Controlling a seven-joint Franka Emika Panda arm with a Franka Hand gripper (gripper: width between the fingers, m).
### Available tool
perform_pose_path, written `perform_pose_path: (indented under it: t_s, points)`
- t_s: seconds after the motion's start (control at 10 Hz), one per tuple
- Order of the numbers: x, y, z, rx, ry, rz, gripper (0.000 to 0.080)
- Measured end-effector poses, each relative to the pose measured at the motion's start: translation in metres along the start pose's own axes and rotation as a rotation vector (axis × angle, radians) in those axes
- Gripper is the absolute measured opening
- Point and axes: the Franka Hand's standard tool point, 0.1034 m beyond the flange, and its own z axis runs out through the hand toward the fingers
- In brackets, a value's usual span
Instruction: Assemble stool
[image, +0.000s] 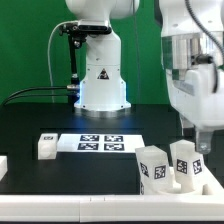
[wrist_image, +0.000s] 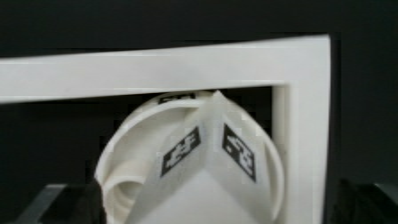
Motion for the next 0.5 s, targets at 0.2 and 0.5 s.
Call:
perform_pose_path:
  t_s: [0.2,0.5]
  points:
    - [-0.0020,0.0001,-0.0080,-0.004,-0.019,-0.232,0.0648]
    - [0.0028,0.0029,-0.0068,-0.003,-0.007,-0.444,0.0649]
